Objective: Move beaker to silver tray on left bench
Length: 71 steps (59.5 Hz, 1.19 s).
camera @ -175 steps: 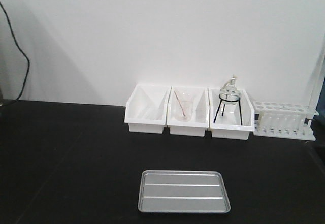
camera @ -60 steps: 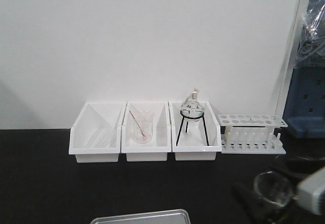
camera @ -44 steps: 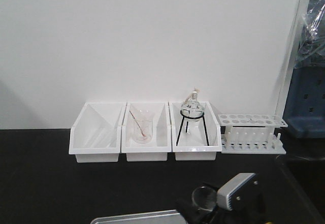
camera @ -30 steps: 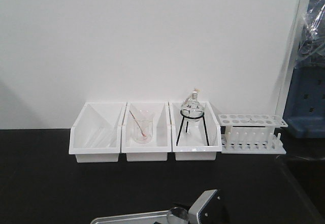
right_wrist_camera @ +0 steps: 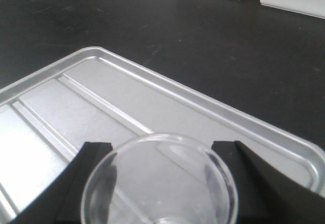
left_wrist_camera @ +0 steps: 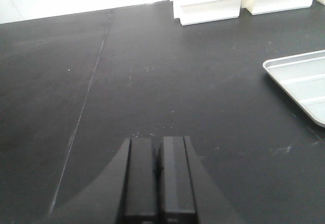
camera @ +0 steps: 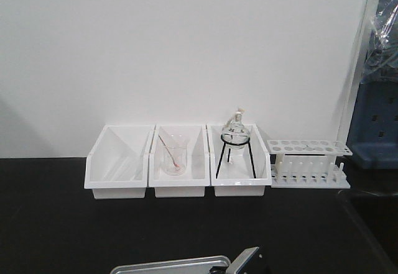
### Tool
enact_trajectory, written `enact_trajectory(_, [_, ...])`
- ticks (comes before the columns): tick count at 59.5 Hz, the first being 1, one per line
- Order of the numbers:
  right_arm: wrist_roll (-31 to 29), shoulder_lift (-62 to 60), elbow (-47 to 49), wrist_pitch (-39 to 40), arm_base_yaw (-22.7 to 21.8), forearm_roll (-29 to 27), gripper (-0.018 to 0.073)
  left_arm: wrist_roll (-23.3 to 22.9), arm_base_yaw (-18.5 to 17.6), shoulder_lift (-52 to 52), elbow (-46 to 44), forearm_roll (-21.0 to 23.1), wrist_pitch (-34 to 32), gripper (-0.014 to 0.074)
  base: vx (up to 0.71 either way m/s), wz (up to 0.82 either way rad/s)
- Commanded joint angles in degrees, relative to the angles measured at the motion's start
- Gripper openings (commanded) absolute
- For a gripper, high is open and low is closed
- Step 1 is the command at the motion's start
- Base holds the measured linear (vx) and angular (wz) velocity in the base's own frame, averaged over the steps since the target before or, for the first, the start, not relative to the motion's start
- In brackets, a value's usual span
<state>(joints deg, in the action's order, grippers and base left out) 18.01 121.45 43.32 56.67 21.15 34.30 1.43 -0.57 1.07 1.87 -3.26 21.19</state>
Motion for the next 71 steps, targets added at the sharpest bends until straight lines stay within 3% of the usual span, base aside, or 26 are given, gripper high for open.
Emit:
enact_trajectory(1, [0.17,-2.39,0.76,2.4,-0.04,-0.48,0.0079,-0.1,-0.33,0.42,1.14,0.16,-4.31,0.0001,0.0,0.0])
enact_trajectory(11, [2.01,-2.39,0.76,2.71,-0.04,0.09,0.0243,-0.1,-0.33,0.42,1.14,0.16,-4.31,0.0001,0.0,0.0])
enact_trajectory(27, [3.47,-3.15,0.76,2.72,-0.04,0.28,0.0605,-0.1,-0.33,0.42,1.14,0.16,-4.31,0.0001,0.0,0.0])
enact_trajectory(37, [3.4,-6.71,0.76,-0.22,-0.04,0.23,0.0685,-0.1,-0.33,0.42,1.14,0.16,-4.31,0.0001,0.0,0.0])
enact_trajectory(50, [3.32,-16.31,0.76,-3.72,-0.1,0.27,0.0654,-0.1,-0.33,0.42,1.14,0.16,-4.31,0.0001,0.0,0.0])
enact_trajectory(57, [8.35,-25.48,0.76,-8.44,-0.1,0.27,0.0584,-0.1,-0.33,0.42,1.14,0.16,-4.31,0.0001,0.0,0.0])
enact_trajectory(63, [16.33,-34.34,0.76,-17.72,-0.1,1.73,0.0463,-0.1,-0.33,0.42,1.14,0.16,-4.31,0.0001,0.0,0.0])
enact_trajectory(71, [30.75,-48.4,0.72,-35.96,-0.1,10.86,0.0154,-0.1,-0.33,0.42,1.14,0.16,-4.31,0.0001,0.0,0.0])
